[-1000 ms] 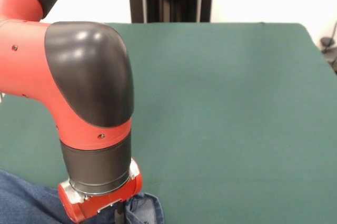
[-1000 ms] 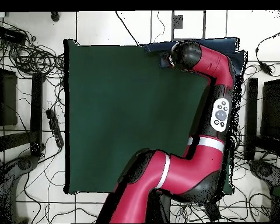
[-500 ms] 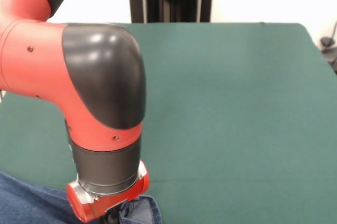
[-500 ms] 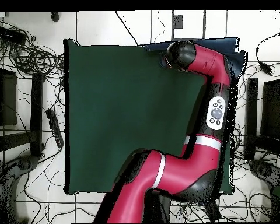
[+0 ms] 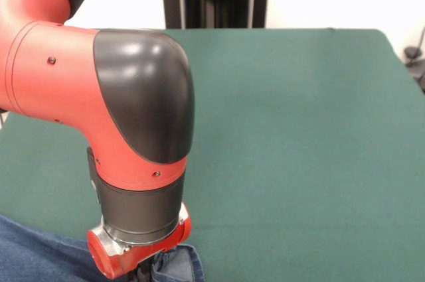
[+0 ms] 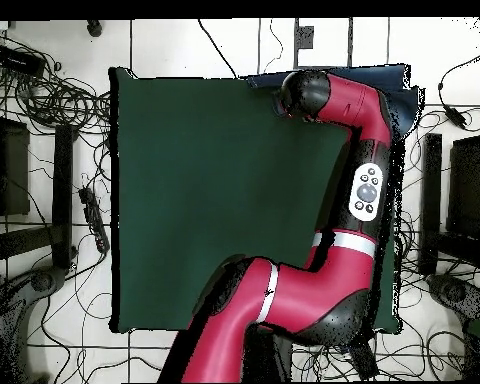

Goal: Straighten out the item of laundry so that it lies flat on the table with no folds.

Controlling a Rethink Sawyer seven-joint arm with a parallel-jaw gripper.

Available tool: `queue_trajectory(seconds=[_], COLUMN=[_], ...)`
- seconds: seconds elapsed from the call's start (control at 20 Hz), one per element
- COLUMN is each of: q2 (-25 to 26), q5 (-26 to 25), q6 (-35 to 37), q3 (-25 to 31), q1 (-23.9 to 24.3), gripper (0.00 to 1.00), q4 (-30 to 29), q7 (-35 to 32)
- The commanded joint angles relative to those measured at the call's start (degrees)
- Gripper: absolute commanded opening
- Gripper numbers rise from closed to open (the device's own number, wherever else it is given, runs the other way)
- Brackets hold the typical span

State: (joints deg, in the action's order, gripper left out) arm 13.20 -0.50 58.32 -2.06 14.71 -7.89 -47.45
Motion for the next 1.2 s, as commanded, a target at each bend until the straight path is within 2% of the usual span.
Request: queue_trajectory(seconds=[0.05, 0.45, 1.2], q2=[4.5, 0.4, -4.0], q5=[-1.0, 0.2, 2.8], q6=[7.0, 7.6, 5.3], q3=[2.0, 2.3, 4.6], q1=[-2.7, -3.5, -5.4], gripper=[0.0, 0.0, 0.0], q4=[-14.1, -20.0, -26.4], q7=[-7.2, -10.2, -16.4])
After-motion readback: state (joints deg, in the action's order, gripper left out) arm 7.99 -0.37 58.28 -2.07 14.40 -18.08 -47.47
